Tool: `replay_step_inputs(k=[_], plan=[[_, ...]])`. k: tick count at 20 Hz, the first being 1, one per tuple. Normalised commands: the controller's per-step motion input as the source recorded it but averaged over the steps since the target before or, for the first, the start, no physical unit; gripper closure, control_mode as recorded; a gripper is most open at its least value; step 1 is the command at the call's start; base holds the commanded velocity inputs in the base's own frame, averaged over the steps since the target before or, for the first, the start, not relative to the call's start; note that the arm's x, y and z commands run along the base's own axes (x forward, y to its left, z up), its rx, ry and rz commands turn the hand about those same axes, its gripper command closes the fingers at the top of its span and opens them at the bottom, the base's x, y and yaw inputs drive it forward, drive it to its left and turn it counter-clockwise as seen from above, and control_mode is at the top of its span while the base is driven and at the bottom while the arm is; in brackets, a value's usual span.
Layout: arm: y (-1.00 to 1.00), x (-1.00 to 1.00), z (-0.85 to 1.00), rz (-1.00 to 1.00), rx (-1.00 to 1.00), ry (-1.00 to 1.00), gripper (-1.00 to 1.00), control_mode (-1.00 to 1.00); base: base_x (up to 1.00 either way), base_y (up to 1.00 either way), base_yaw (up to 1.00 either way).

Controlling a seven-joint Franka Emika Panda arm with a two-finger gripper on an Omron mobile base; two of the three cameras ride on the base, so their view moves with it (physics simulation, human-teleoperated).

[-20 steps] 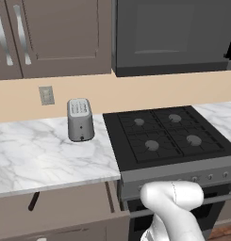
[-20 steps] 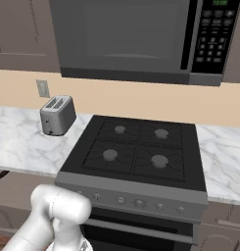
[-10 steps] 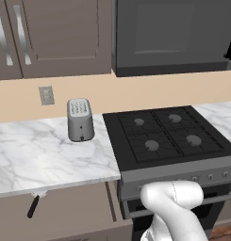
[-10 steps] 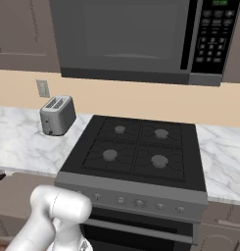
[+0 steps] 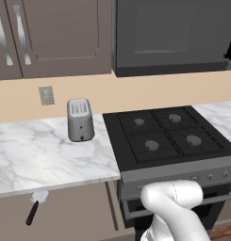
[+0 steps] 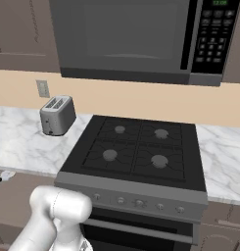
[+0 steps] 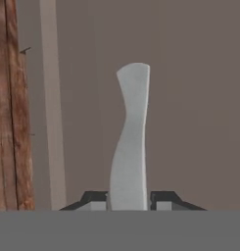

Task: Take the pizza cutter from the drawer on the left and place it on the dining counter for cutting.

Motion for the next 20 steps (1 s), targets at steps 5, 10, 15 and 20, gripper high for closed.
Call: replay_step_inputs(k=[5,10,15,20], plan=[[0.00,-0.33,-0.10,0.00,0.00,0.06,1.00,-1.00,0.00,0.00,0.00],[0.00,-0.43,-0.10,0.00,0.00,0.06,1.00,-1.00,0.00,0.00,0.00],[0.00,-0.41,-0.08,0.00,0.00,0.07,1.00,-1.00,0.00,0.00,0.00],[0.00,-0.40,-0.09,0.00,0.00,0.08,1.00,-1.00,0.00,0.00,0.00]])
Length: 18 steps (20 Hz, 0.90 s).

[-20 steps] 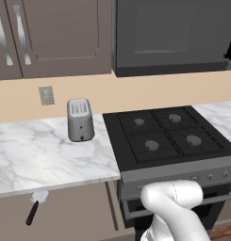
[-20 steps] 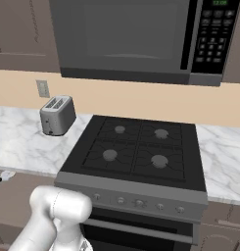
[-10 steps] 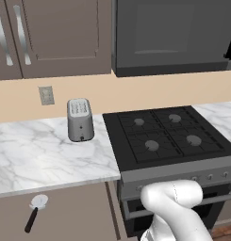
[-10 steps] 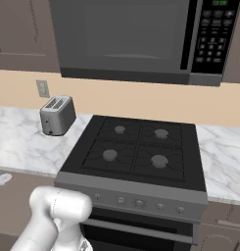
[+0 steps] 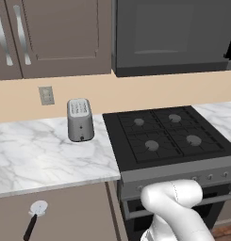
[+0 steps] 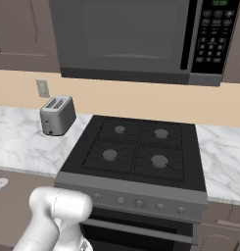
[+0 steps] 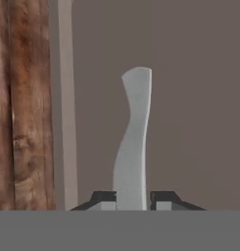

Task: Take the pizza cutter from the drawer on the left and place it on the dining counter for cutting.

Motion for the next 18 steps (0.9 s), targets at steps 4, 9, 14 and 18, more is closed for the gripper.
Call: replay_step_inputs(k=[4,9,14,18], plan=[[0.00,-0.38,-0.08,0.00,0.00,0.07,1.00,-1.00,0.00,0.00,0.00],[0.00,-0.38,-0.08,0.00,0.00,0.05,1.00,-1.00,0.00,0.00,0.00],[0.00,-0.34,-0.09,0.00,0.00,0.05,1.00,-1.00,0.00,0.00,0.00],[0.00,-0.29,-0.07,0.00,0.00,0.05,-1.00,-1.00,0.00,0.00,0.00]])
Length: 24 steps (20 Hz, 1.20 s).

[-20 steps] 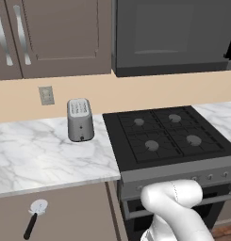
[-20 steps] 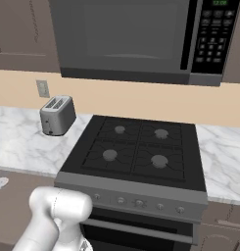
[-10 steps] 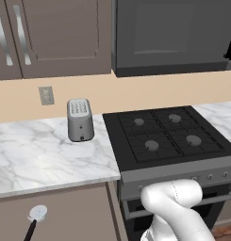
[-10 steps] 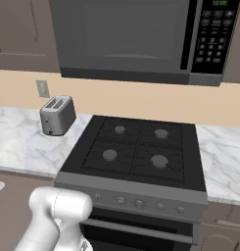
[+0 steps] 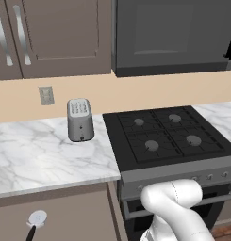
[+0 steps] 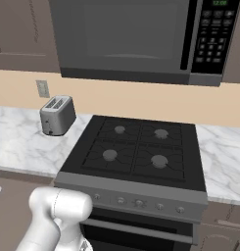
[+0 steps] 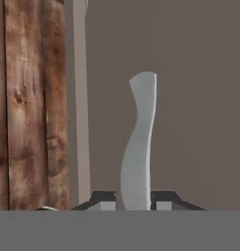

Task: Take the pizza cutter from the drawer on the left and place it on the dining counter for cutting.

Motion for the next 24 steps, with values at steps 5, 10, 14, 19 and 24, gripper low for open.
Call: replay_step_inputs(k=[5,10,14,19,24], plan=[[0.00,-0.05,0.00,0.00,0.00,0.03,-1.00,-1.00,0.00,0.00,0.00],[0.00,-0.18,0.00,0.00,0.00,0.04,-1.00,-1.00,0.00,0.00,0.00],[0.00,-0.65,0.06,-0.01,0.00,0.00,-1.00,-1.00,0.00,0.00,0.00],[0.00,-0.84,0.37,-0.08,0.00,0.00,-1.00,-1.00,0.00,0.00,0.00],[0.02,-0.67,0.64,-0.08,0.05,0.00,-1.00,-1.00,0.00,0.00,0.00]])
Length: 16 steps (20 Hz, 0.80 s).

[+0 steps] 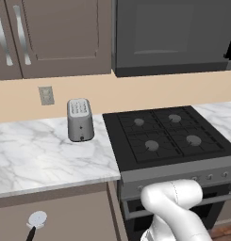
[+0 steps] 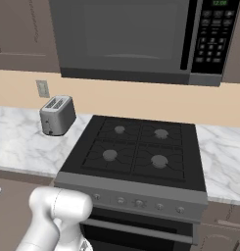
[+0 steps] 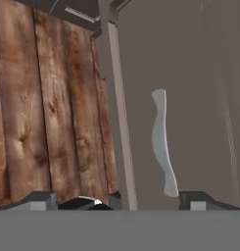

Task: Take the pizza cutter from the drawer on the left and place it on the dining counter for cutting.

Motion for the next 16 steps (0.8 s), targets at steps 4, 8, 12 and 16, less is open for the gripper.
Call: replay_step_inputs(k=[4,8,12,16], plan=[[0.00,-0.53,0.88,-0.08,0.11,0.00,-1.00,-1.00,0.00,0.00,0.00],[0.00,-0.13,1.00,-0.09,0.11,-0.02,-1.00,-1.00,0.00,0.00,0.00],[0.00,-0.03,1.00,-0.12,0.12,-0.02,-1.00,-1.00,0.00,0.00,0.00],[0.00,0.00,1.00,-0.11,0.13,-0.02,-1.00,-1.00,0.00,0.00,0.00]])
